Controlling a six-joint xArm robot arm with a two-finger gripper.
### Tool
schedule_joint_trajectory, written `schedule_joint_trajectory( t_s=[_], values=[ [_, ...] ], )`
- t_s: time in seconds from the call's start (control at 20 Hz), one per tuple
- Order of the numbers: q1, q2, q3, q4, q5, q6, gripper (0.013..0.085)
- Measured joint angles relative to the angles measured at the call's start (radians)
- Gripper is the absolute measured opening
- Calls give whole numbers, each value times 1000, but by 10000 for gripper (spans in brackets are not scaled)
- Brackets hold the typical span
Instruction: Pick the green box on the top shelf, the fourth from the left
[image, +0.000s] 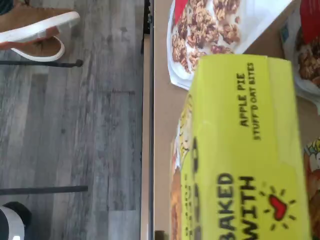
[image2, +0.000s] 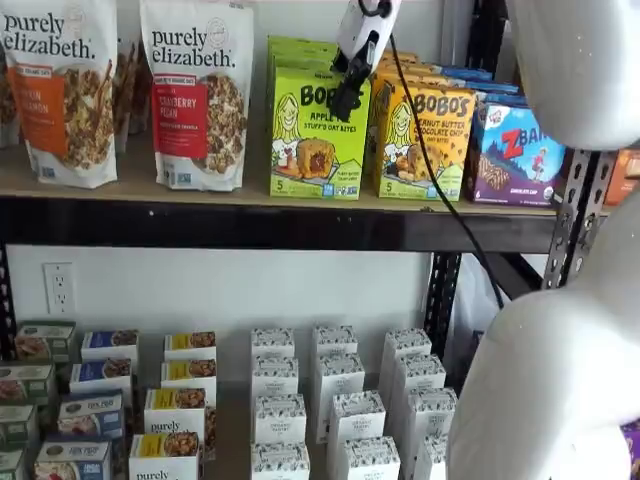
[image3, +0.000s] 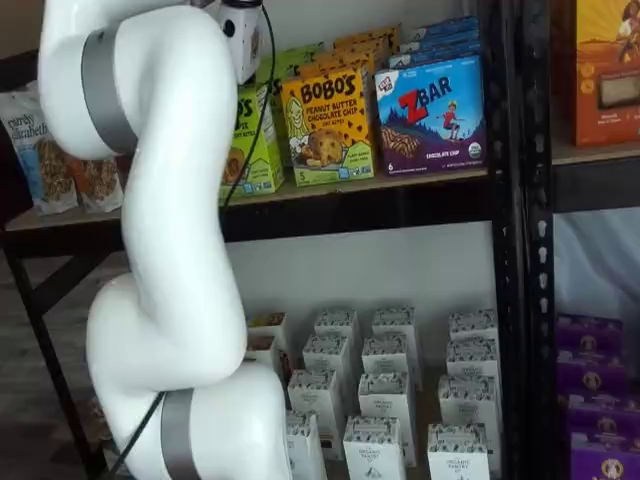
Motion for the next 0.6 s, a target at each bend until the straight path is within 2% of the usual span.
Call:
schedule_joint_trajectory(
  t_s=[0.05, 0.15, 0.6],
  values=[
    [0, 0, 0, 1, 0, 0, 570],
    [0, -1, 2, 1, 1, 0, 490],
    [0, -3, 3, -1, 2, 0, 490]
  ],
)
